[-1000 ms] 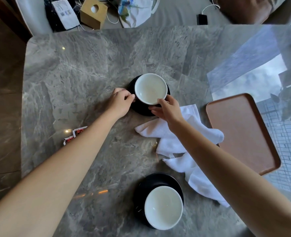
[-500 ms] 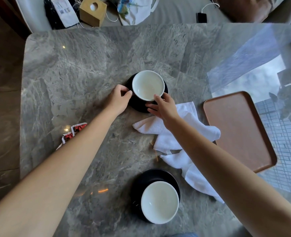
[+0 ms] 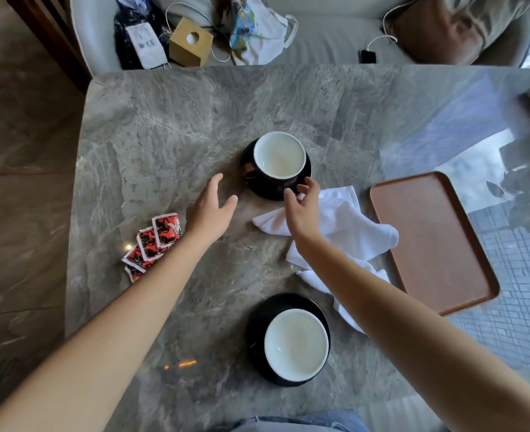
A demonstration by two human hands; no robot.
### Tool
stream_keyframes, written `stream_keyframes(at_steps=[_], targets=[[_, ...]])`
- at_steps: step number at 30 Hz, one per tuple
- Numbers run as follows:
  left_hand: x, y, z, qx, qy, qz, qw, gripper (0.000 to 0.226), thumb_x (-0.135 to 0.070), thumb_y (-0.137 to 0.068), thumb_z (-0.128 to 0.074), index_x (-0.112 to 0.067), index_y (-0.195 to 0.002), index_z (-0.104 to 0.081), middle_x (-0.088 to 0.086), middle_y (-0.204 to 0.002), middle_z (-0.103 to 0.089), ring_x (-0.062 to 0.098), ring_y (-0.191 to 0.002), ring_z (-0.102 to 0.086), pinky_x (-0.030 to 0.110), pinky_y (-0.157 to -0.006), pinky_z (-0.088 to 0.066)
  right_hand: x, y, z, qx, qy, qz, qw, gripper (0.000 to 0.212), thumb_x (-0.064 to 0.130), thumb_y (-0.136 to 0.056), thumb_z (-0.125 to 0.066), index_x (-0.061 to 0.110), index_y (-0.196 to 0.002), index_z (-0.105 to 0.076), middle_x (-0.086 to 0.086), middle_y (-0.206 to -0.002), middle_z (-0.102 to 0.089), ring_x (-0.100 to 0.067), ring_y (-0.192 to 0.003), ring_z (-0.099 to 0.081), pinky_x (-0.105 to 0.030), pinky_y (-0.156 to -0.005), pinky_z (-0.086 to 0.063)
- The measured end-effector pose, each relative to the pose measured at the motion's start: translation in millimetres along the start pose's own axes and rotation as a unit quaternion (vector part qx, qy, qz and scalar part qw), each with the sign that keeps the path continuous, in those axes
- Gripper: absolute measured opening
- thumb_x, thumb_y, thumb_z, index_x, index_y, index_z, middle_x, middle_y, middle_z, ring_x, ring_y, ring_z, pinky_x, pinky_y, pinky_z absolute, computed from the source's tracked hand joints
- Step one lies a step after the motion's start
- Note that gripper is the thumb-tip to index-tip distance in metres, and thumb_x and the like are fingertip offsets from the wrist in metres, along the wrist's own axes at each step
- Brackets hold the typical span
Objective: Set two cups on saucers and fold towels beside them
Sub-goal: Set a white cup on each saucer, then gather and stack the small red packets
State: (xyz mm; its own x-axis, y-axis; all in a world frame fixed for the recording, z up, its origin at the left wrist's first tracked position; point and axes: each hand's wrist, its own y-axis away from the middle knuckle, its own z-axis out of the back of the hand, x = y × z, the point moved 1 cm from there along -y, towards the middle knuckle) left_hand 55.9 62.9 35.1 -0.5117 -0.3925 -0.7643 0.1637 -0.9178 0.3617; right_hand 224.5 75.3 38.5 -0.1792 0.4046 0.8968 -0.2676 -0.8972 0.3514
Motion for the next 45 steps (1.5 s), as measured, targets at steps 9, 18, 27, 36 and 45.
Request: stream_keyframes(at_steps=[9,18,27,36,45], targets=[[39,32,40,-0.037,-0.119,-0.046,0.991,0.063,-0.029,-0.091,-0.051,-0.014,-0.145,-0.025,0.011,-0.15,-0.034,0.026,-0.138,-0.03,0.039,-0.115,-0.024,-14,39,-34,0.181,0.244,0.204,0.931,0.053,0.016,-0.093,-0.051,0.007,-0.142,-0.032,-0.011,-0.145,-0.037,-0.025,-0.127,-0.044,-0.032,-0.106,-0.034],[100,55,73,-0.095,-0.106,0.03,0.989,0.049,-0.018,-0.086,-0.058,-0.007,-0.131,-0.043,0.016,-0.135,-0.05,0.032,-0.124,-0.044,0.039,-0.102,-0.037,-15,62,-90,0.273,0.286,0.228,0.89,0.048,0.018,-0.09,-0.059,0.015,-0.136,-0.046,-0.008,-0.136,-0.052,-0.024,-0.115,-0.057,-0.037,-0.098,-0.047],[127,46,85,-0.093,-0.087,0.069,0.99,0.04,-0.016,-0.086,-0.059,-0.008,-0.123,-0.05,0.015,-0.127,-0.054,0.032,-0.121,-0.047,0.045,-0.099,-0.04,-14,70,-143,0.274,0.315,0.172,0.892,0.047,0.007,-0.089,-0.051,0.02,-0.134,-0.048,-0.008,-0.134,-0.054,-0.023,-0.107,-0.061,-0.038,-0.091,-0.051],[129,31,81,-0.106,-0.179,0.059,0.976,0.047,-0.017,-0.08,-0.064,-0.015,-0.125,-0.051,0.011,-0.128,-0.052,0.032,-0.121,-0.045,0.043,-0.098,-0.038,-24,66,-157,0.284,0.474,0.283,0.784,0.069,-0.002,-0.082,-0.052,0.028,-0.141,-0.032,0.009,-0.146,-0.038,-0.021,-0.127,-0.036,-0.042,-0.095,-0.046],[118,34,75,-0.142,-0.17,0.024,0.975,0.041,-0.004,-0.075,-0.061,-0.013,-0.113,-0.048,0.008,-0.11,-0.064,0.033,-0.109,-0.054,0.042,-0.088,-0.04,-31,69,-133,0.309,0.493,0.313,0.751,0.056,0.014,-0.077,-0.065,0.021,-0.129,-0.045,0.0,-0.136,-0.043,-0.023,-0.126,-0.039,-0.04,-0.097,-0.041]])
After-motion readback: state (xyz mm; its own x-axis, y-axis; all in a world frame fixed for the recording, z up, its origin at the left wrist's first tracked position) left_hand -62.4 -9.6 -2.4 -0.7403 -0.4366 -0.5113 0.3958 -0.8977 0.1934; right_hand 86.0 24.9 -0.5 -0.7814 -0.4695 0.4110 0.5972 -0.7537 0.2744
